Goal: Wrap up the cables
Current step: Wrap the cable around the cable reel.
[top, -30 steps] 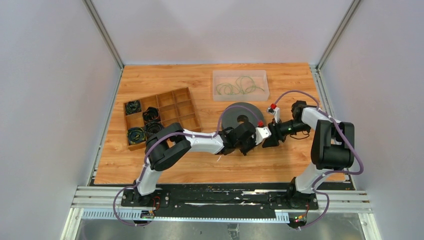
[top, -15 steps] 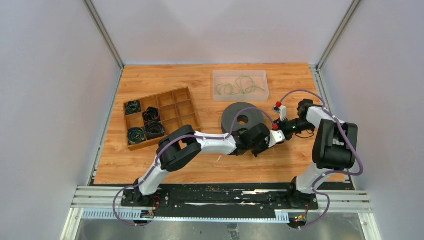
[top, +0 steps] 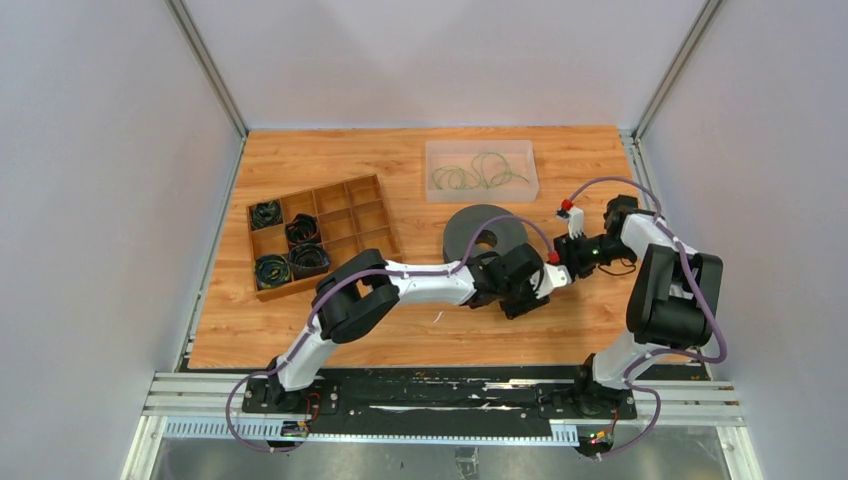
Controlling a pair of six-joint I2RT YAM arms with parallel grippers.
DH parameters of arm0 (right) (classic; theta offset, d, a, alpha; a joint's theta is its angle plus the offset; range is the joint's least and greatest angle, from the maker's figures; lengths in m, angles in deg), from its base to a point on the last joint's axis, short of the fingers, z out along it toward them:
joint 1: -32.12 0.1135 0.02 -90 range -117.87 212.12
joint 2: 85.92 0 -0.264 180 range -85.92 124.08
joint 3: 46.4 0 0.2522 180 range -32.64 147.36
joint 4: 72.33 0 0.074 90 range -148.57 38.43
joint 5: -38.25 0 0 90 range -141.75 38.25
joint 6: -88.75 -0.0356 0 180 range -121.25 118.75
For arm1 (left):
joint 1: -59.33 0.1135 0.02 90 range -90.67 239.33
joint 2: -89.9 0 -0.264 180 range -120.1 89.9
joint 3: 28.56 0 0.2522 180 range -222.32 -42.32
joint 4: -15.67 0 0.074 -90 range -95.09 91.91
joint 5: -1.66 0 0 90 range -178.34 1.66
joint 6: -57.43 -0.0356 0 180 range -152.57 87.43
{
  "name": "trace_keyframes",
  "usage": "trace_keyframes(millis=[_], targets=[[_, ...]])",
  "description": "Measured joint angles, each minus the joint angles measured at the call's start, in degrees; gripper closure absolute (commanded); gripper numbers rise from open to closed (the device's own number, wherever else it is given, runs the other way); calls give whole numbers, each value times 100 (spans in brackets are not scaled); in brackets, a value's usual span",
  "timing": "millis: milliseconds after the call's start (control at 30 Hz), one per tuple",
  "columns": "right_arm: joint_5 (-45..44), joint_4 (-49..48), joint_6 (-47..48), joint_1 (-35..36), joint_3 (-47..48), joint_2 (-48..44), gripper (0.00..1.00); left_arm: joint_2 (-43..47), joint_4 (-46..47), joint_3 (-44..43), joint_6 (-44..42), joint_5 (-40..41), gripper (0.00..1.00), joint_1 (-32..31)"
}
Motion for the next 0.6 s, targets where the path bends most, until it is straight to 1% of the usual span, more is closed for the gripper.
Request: trace_keyframes(millis=[133, 233, 300, 400, 433, 500, 567, 600], targets=[[-68, -39, -46, -2, -11, -164, 53, 254, -210, 328, -114, -415, 47, 0], [-81, -133, -142, 0, -55, -345, 48, 767, -527, 568, -407, -686, 41, 0], [-127, -221, -249, -2, -111, -507, 45, 1283, -739, 743, -664, -776, 33, 20], [-201, -358, -433, 0, -195, -833, 42, 2157, -990, 1025, -1014, -817, 17, 101], [-238, -417, -511, 0, -223, -994, 41, 2485, -1099, 1121, -1126, -813, 13, 175], [-343, -498, -651, 31, -245, -1329, 40, 2953, -1331, 1215, -1298, -791, 10, 407], [-459, -560, -763, 79, -245, -1650, 39, 3237, -1534, 1287, -1381, -778, 11, 728], [-525, -588, -807, 133, -245, -1810, 39, 3373, -1657, 1386, -1399, -800, 12, 1005]])
